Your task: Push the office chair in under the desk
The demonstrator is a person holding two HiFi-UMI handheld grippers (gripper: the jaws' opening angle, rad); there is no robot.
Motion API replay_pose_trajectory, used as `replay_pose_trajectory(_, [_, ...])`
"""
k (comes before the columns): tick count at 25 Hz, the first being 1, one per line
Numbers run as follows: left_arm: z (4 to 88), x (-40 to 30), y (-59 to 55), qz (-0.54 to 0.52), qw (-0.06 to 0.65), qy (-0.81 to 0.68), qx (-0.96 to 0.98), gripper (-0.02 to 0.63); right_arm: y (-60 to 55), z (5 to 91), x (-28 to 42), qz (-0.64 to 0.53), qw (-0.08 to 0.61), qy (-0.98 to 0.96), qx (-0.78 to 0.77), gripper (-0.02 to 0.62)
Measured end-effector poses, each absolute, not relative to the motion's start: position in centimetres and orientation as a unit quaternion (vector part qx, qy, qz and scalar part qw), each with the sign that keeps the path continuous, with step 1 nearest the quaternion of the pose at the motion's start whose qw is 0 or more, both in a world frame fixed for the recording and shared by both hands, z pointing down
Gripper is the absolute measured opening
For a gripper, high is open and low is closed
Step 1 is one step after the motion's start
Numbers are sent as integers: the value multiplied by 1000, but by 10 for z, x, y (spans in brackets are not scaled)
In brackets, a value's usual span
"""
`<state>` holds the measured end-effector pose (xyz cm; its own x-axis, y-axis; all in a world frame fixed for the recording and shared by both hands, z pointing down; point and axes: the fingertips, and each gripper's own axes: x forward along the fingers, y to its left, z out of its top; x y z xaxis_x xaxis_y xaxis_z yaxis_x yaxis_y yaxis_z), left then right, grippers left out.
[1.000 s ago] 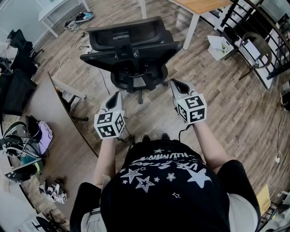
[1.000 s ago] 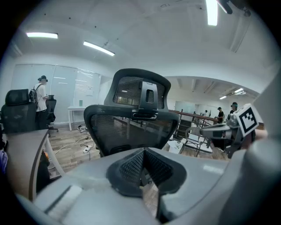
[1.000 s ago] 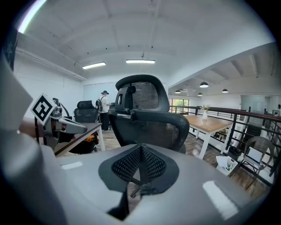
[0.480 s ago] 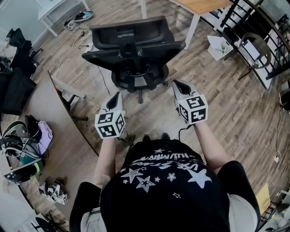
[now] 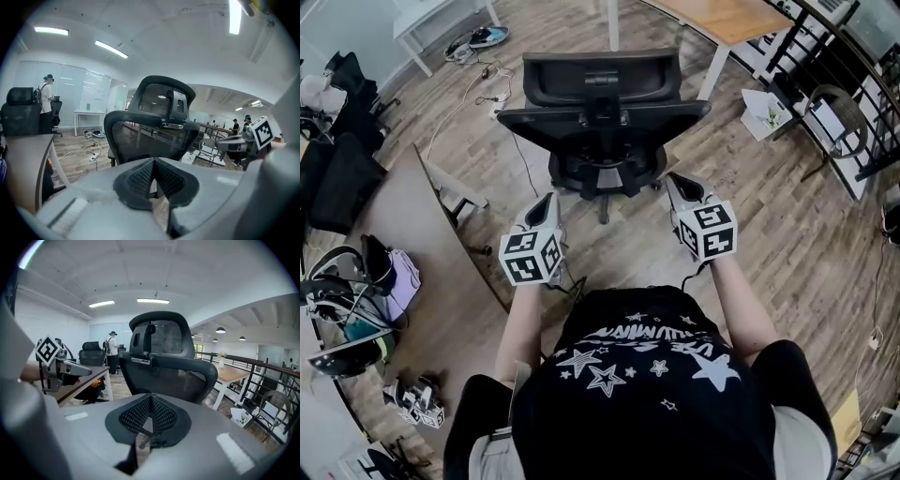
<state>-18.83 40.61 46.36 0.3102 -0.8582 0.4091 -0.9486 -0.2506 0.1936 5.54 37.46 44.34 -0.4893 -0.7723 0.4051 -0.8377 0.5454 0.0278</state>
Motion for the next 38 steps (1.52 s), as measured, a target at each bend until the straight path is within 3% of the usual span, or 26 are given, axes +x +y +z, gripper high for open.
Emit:
replay_pose_trajectory(11, [457, -228, 387, 136, 173, -574, 788, 2, 348, 429, 49, 44, 193, -838, 508, 12])
replay_pose_trajectory(14, [454, -231, 378, 153, 150, -570, 793, 14, 330, 415, 57, 15, 192, -825, 532, 120])
replay_pose_trajectory(19, [449, -225, 352, 196, 70, -566, 797, 225, 301, 409, 66, -27, 221, -808, 545, 347])
replay_pose_trajectory(22, [447, -225, 334, 220, 25, -562, 797, 302, 283, 416, 64, -47, 257, -798, 543, 443])
replay_pose_trajectory(28, [444, -235, 297, 274, -50, -575, 770, 374, 252, 417, 66, -111, 309, -779, 534, 453])
replay_pose_trajectory(38, [429, -250, 241, 417, -243, -571, 664, 377, 215, 421, 61, -207, 384, -746, 503, 453])
